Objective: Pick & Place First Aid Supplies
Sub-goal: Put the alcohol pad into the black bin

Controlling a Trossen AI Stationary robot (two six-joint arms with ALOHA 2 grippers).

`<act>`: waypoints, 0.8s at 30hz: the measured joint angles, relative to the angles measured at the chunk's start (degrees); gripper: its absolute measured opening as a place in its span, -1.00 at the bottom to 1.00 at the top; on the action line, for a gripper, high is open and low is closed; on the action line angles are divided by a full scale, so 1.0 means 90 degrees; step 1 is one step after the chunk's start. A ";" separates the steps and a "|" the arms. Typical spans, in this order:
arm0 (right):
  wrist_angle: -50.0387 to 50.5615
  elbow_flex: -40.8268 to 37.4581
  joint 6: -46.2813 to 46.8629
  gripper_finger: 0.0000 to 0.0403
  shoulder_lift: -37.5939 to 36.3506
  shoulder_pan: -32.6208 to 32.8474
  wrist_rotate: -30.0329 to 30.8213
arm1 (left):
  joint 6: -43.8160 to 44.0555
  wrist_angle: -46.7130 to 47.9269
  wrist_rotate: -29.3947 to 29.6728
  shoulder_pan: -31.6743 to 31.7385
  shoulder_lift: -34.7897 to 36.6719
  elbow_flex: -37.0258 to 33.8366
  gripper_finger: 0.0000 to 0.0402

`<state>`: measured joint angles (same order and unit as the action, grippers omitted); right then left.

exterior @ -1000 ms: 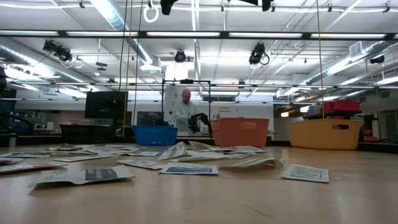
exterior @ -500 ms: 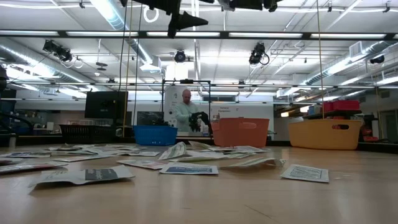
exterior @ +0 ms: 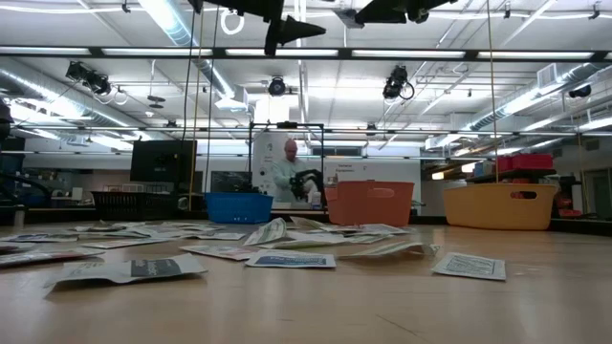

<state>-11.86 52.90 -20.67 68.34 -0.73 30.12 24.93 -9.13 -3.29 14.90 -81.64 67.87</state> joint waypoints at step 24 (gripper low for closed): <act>0.0289 0.0000 0.0073 -1.00 -0.0005 0.0008 -0.0463 | 0.0211 -0.0389 0.0104 -0.0226 -0.0328 -0.0002 0.06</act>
<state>-9.25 52.90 -20.01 68.29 -0.66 25.95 26.83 -12.63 -2.35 12.86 -84.59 67.85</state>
